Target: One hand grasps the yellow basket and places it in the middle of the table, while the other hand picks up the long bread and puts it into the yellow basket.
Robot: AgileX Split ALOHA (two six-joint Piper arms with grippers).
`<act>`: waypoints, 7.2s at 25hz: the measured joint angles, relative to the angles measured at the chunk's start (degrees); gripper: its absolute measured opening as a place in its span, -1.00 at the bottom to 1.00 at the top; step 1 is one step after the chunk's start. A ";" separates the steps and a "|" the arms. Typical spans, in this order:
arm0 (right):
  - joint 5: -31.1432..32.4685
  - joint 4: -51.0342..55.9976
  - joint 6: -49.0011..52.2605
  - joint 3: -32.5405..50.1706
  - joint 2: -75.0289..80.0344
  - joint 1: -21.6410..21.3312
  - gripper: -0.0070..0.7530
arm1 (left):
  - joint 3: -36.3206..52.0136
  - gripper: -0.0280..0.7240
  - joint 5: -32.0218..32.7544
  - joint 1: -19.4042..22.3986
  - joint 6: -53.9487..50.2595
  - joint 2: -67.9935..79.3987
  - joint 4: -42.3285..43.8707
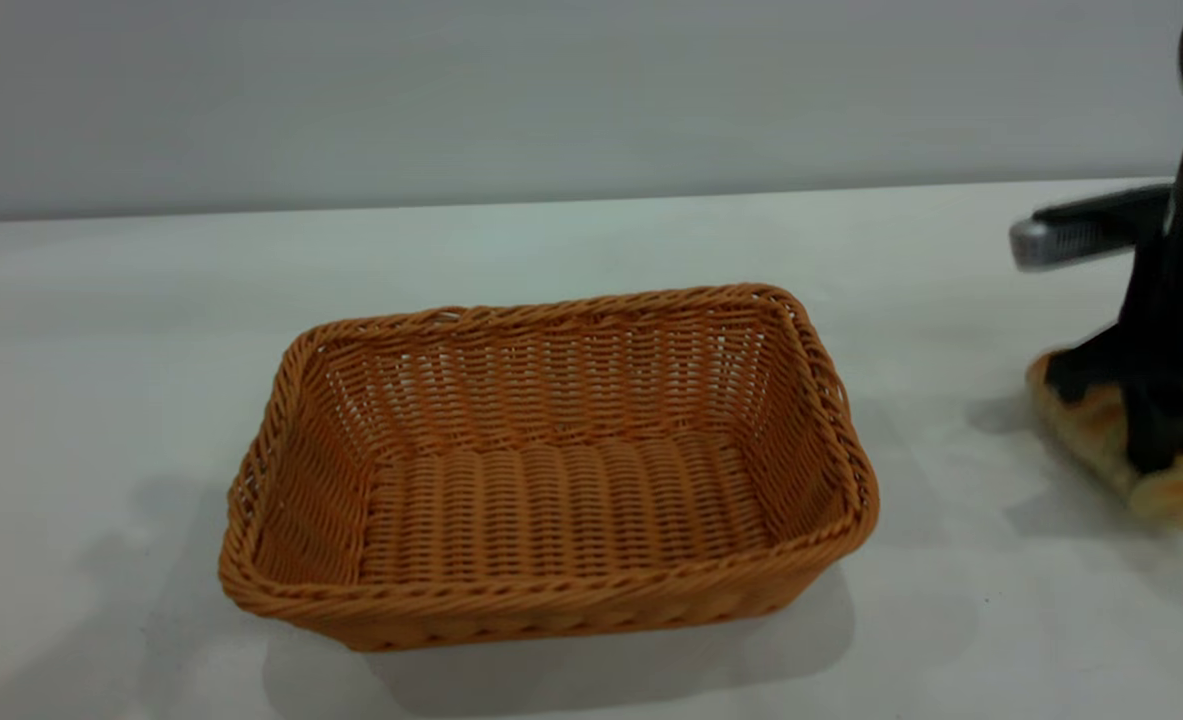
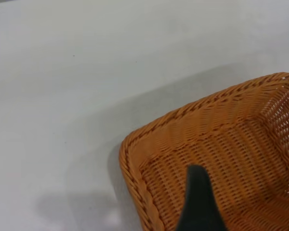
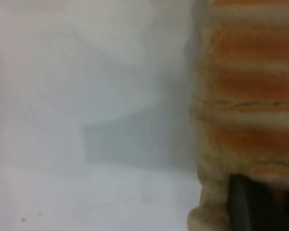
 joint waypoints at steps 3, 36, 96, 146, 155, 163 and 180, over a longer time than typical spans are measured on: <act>1.04 0.05 -0.16 -0.02 -4.62 1.10 -0.84 | 0.00 0.57 0.00 0.00 0.96 -0.17 0.01; -13.35 1.89 -2.05 -0.02 -5.63 30.20 -0.28 | 0.00 0.57 0.51 0.00 1.41 -4.46 0.09; 28.01 11.98 -13.24 16.77 -93.91 21.60 -0.22 | 17.99 0.57 37.45 0.00 -7.60 -72.05 17.29; 33.80 4.75 -4.95 38.10 -112.59 21.60 -0.22 | 31.33 0.57 35.92 0.00 -6.07 -77.57 15.94; 33.80 5.94 -3.27 38.10 -112.59 21.60 -0.22 | 31.33 0.57 35.92 0.00 -6.07 -77.57 15.94; 31.40 6.00 -3.10 38.10 -112.59 21.60 -0.22 | 31.38 0.57 35.92 0.00 -6.07 -77.57 15.94; 30.74 6.07 -5.89 39.89 -112.59 21.60 -0.22 | 31.39 0.57 35.92 0.00 -6.07 -77.57 15.94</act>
